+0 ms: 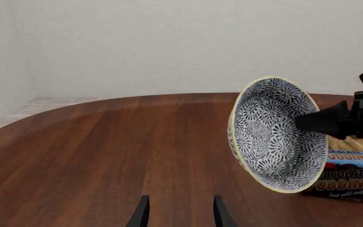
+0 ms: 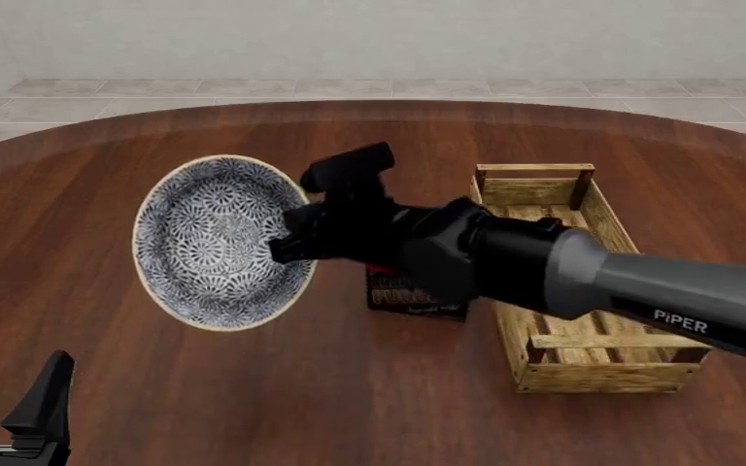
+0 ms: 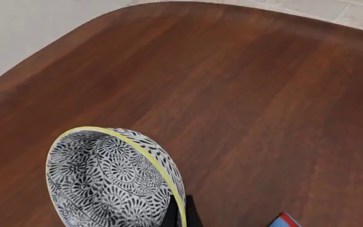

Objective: Pick up the bowl on the left and put it in the tray.

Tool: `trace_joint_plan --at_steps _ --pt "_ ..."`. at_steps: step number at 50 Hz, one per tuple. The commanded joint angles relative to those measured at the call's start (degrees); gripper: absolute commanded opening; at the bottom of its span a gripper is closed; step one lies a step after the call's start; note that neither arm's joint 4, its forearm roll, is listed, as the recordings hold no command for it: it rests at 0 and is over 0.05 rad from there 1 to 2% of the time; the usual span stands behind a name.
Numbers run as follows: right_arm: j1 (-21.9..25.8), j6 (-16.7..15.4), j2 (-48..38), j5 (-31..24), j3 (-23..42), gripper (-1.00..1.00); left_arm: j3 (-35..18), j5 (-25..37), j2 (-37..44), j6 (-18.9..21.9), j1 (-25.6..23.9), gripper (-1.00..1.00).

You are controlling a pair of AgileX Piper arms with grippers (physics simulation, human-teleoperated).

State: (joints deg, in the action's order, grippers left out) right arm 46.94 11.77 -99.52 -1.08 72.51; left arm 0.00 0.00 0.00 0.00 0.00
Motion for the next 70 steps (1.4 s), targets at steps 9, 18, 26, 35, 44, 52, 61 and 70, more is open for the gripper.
trace_joint_plan --at_steps 9,18,26,35,44,52,61,70 --pt "-0.1 -0.5 7.5 -0.8 -2.0 -1.0 0.0 0.0 0.0 0.0 0.0 1.0" --pt "-0.2 0.3 10.3 -0.4 -3.7 -1.0 0.0 0.0 0.0 0.0 0.0 1.0" --pt "-0.4 0.7 12.8 -0.3 -5.3 -1.0 0.0 0.0 0.0 0.0 0.0 1.0" --pt "-0.4 0.6 15.6 -0.3 -7.1 -1.0 0.0 0.0 0.0 0.0 0.0 1.0" --pt "-1.3 0.8 18.5 -0.8 -8.1 -1.0 0.0 0.0 0.0 0.0 0.0 1.0" --pt "-2.8 1.4 20.3 -0.6 -9.3 -1.0 0.0 0.0 0.0 0.0 0.0 1.0" --pt "-4.7 1.9 23.0 -1.0 -10.6 -1.0 0.0 0.0 0.0 0.0 0.0 1.0" --pt "-6.7 2.3 24.0 -1.1 -11.5 -1.0 0.0 0.0 0.0 0.0 0.0 1.0"
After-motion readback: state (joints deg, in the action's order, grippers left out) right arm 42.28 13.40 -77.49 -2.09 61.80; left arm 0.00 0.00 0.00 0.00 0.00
